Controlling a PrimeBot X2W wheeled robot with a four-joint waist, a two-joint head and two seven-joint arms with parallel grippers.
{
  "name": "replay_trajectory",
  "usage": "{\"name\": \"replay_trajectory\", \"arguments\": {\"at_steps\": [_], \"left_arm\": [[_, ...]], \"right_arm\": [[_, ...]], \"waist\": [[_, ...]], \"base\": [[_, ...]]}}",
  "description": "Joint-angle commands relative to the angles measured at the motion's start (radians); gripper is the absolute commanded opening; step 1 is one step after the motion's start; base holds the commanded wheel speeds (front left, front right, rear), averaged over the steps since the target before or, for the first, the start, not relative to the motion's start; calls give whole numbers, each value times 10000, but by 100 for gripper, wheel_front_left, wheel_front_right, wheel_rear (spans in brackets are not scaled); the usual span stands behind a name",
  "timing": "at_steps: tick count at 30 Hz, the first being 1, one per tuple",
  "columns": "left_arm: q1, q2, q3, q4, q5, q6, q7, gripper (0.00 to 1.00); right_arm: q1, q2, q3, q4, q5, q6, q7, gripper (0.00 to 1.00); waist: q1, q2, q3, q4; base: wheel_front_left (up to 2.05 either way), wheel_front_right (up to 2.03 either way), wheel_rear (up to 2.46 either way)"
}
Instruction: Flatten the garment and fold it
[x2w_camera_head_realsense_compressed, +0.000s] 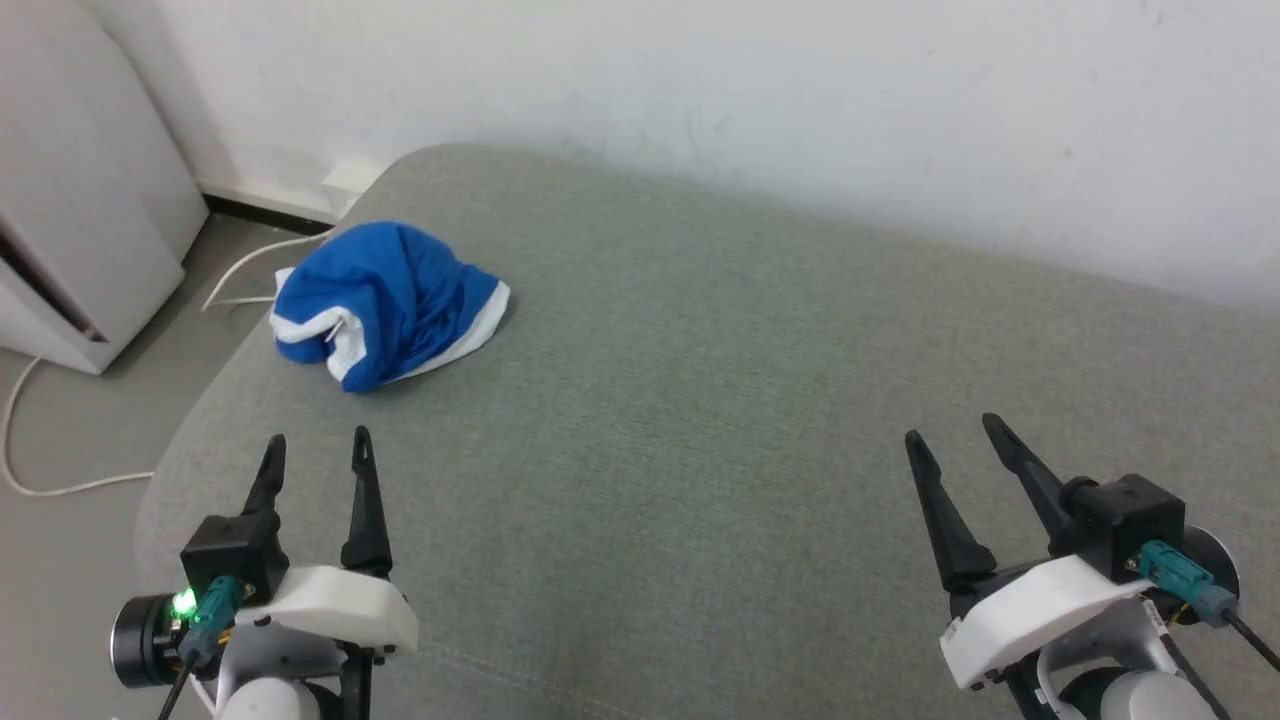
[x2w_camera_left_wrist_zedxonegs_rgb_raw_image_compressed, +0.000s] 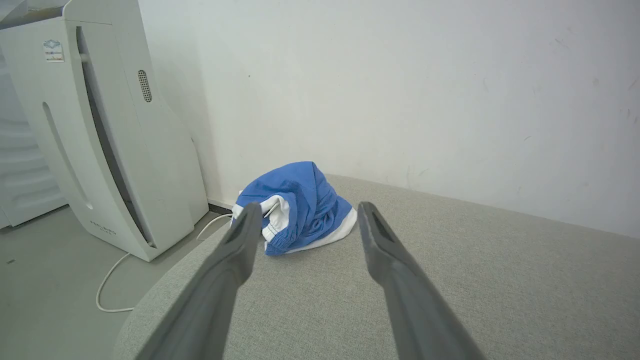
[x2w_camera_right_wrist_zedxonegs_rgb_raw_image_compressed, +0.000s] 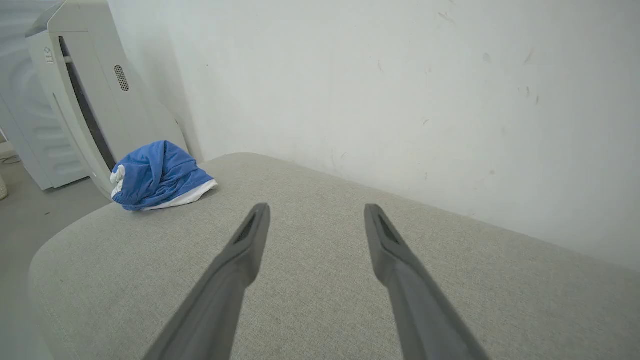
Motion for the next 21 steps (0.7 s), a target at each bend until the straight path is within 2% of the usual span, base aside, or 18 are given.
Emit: {"name": "replay_trajectory", "arguments": {"at_steps": [1, 8, 13, 21], "left_arm": [[-184, 61, 42, 54, -70, 61, -105, 100], [-311, 238, -121, 160, -83, -50, -134, 100], [-695, 280, -79, 228, -155, 72, -252, 100], [-2436, 553, 17, 638, -383, 127, -342, 100]], "right_arm": [[-90, -20, 43, -77, 111, -13, 13, 100], [-137, -92, 119, -240, 216, -14, 123, 100], [-189, -184, 147, -427, 236, -15, 279, 100], [-504, -397, 377, -817, 240, -16, 685, 100]], "waist": [[0, -1, 20, 189], [0, -1, 132, 584], [0, -1, 363, 790], [0, -1, 1016, 702]], "base": [[0, 0, 0], [0, 0, 0], [0, 0, 0], [0, 0, 0]]}}
